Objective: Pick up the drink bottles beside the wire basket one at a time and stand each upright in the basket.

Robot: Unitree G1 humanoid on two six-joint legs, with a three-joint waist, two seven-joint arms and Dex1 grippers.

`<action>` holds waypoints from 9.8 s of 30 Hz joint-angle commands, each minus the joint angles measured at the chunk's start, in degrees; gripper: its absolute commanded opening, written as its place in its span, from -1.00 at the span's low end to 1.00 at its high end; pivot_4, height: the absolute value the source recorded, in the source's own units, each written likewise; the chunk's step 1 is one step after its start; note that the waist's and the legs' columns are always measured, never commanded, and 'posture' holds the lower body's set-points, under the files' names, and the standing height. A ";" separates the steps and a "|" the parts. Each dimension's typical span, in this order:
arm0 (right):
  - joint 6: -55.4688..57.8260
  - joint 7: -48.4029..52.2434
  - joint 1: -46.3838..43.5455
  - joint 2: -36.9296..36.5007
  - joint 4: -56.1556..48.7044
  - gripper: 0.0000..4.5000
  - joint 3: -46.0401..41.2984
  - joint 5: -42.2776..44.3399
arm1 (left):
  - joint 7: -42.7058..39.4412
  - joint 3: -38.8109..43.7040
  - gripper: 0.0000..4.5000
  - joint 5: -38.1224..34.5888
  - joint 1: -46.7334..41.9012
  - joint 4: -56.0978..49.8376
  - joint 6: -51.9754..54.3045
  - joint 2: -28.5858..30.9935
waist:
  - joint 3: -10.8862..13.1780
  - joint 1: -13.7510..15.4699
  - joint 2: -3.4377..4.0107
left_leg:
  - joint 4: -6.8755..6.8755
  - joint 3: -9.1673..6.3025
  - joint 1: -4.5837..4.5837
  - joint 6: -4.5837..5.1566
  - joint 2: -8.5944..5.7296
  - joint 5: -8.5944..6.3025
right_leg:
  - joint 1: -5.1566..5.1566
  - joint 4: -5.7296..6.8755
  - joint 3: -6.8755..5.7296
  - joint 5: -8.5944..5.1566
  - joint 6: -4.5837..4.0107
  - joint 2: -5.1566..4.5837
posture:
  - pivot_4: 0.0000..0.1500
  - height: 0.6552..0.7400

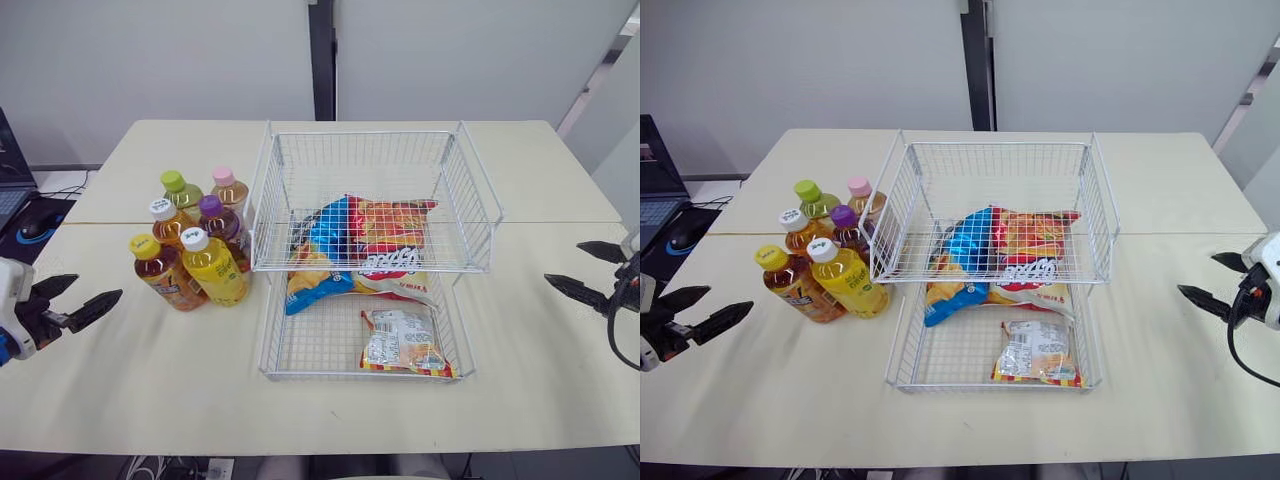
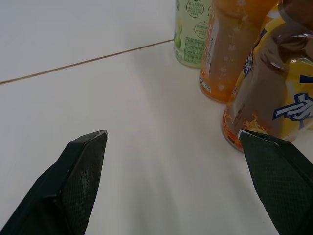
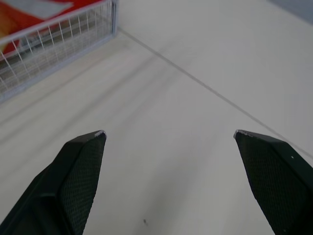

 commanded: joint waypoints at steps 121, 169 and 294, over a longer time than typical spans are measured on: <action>28.62 -6.58 -41.38 15.87 -31.79 1.00 27.89 32.84 | 15.01 1.87 -0.39 -13.77 -4.60 -30.58 14.53 -8.03 | 0.00 0.15 -0.05 | -0.12 0.12 -0.35 -0.10 0.18 0.06 | -0.64 0.00 0.01 0.14 -0.22 0.07 | 1.00 1.00; 23.27 -7.86 -41.20 17.00 -28.73 1.00 28.56 20.19 | -15.54 -35.92 -0.39 -14.35 -90.90 8.63 31.45 12.35 | 0.69 -0.44 -0.77 | 0.81 0.18 -1.45 -0.32 0.15 0.22 | -1.72 0.95 -0.13 0.11 -0.17 0.61 | 1.00 1.00; 19.80 -6.49 -36.10 2.03 -28.75 1.00 17.51 29.68 | 3.59 16.39 0.98 -3.61 -28.25 -23.29 34.80 2.15 | 1.13 -0.88 -0.11 | 1.58 0.31 -1.25 -0.16 0.08 0.31 | -1.60 1.86 0.10 0.19 -0.03 0.17 | 1.00 1.00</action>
